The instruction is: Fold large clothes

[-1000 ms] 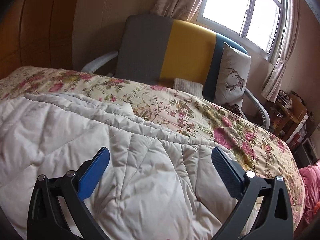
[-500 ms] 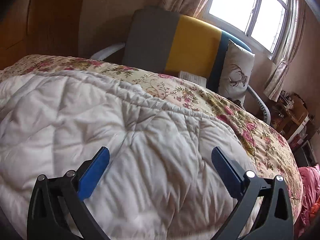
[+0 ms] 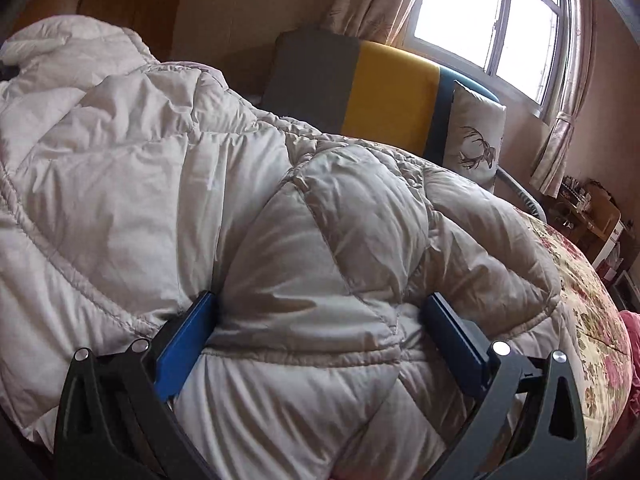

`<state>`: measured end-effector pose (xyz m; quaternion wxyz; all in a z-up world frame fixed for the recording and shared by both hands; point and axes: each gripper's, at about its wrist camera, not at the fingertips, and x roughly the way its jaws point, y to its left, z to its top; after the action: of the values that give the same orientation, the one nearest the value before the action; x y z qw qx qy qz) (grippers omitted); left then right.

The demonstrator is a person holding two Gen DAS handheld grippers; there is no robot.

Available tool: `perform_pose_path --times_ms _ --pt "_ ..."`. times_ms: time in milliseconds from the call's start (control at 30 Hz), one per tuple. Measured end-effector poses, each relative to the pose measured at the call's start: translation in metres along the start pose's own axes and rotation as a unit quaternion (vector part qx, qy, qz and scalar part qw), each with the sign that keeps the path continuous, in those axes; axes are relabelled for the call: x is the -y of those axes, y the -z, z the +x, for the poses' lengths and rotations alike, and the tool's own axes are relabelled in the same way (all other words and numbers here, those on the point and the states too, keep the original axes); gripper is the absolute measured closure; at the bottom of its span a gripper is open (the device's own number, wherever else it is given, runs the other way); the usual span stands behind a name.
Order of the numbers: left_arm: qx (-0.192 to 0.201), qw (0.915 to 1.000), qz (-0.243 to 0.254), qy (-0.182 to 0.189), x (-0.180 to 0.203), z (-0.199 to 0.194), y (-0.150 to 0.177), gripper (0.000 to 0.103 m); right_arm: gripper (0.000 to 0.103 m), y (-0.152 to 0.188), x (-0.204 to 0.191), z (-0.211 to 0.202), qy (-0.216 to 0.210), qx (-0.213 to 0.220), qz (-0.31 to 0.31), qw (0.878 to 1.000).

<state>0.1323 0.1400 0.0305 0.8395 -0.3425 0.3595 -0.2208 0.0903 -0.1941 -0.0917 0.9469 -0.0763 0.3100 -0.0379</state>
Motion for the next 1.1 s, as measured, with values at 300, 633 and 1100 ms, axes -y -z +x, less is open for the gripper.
perform_pose_path --times_ms 300,633,1100 --pt "0.0 0.997 0.077 -0.012 0.071 0.008 0.002 0.073 0.002 0.006 -0.002 -0.007 -0.001 0.0 0.006 1.0" --pt "0.009 0.992 0.12 -0.037 0.123 0.019 0.012 0.073 0.002 -0.028 0.038 -0.025 -0.026 -0.041 0.055 0.997" --pt "0.01 0.9686 0.233 -0.085 0.194 0.063 0.054 0.073 0.002 -0.022 0.057 0.006 0.026 -0.081 0.036 0.996"
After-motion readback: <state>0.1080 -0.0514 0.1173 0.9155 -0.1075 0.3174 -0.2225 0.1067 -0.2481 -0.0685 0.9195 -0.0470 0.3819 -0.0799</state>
